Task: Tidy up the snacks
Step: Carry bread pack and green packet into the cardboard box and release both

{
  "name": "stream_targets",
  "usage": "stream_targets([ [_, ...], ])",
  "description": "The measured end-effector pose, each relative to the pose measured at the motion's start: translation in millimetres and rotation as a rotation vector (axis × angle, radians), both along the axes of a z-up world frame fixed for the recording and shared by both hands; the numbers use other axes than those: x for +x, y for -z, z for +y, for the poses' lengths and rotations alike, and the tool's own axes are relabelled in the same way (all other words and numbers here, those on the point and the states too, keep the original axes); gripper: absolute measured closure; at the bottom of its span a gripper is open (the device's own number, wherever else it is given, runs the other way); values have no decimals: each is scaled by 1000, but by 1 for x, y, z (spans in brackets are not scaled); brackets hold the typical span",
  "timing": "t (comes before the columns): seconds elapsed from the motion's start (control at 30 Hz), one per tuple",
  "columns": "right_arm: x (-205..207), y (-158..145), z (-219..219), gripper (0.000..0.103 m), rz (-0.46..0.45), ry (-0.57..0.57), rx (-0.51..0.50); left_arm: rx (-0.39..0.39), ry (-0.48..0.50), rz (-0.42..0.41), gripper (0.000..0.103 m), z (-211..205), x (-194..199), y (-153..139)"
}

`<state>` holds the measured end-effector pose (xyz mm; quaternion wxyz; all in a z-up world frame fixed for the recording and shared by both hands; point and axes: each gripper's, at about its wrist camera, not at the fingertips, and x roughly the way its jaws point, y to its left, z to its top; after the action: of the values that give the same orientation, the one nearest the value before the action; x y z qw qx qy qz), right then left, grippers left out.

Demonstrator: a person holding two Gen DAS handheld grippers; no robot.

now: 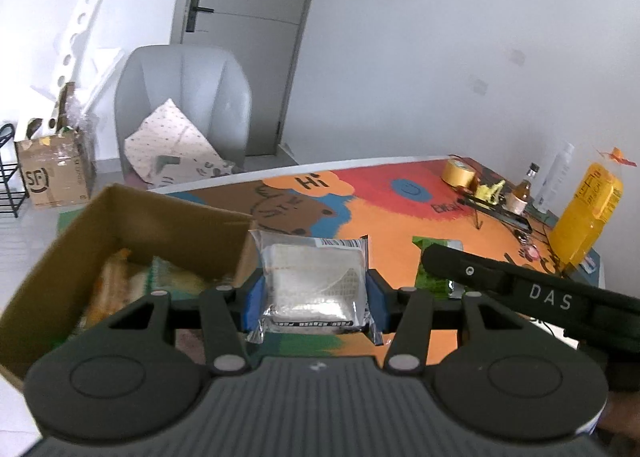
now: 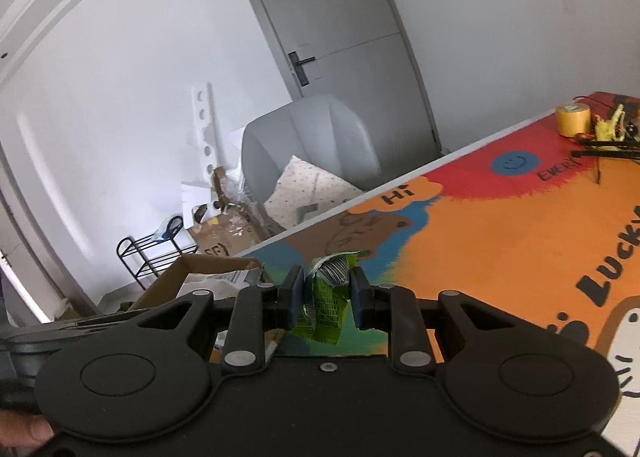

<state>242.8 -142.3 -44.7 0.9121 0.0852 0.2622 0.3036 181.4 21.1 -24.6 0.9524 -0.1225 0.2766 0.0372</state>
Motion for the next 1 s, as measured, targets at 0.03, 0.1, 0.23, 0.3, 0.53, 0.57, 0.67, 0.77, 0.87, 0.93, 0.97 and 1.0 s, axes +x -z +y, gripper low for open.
stream_targets([
  [0.03,-1,0,4,80,0,-6,-1,-1,-7,-2,52,5,-3,-1],
  [0.1,-4,-1,11,80,-3,-19,-6,-5,-21,-7,52,12,-9,-2],
  [0.23,-10,-4,25,80,-14,-43,-12,-12,-49,-11,52,29,-19,-4],
  [0.3,-13,-6,30,80,-14,-53,-11,-13,-61,-10,52,36,-24,-4],
  [0.53,-24,-6,52,80,-18,-87,-19,-20,-104,-5,52,60,-40,-4],
  [0.57,-25,-6,55,80,-17,-93,-19,-21,-108,-4,52,63,-42,-4],
  [0.67,-28,-6,63,80,-17,-109,-21,-25,-121,1,52,71,-48,-3],
  [0.77,-32,-7,70,80,-19,-125,-24,-32,-135,7,51,80,-52,-1],
  [0.87,-35,-8,78,80,-18,-142,-23,-41,-146,24,50,87,-55,1],
  [0.93,-39,-8,83,80,-15,-155,-21,-40,-160,25,50,91,-58,2],
  [0.97,-40,-8,85,80,-14,-162,-20,-34,-166,17,49,93,-61,1],
  [1.0,-41,-8,88,80,-12,-169,-21,-29,-173,15,47,95,-62,1],
])
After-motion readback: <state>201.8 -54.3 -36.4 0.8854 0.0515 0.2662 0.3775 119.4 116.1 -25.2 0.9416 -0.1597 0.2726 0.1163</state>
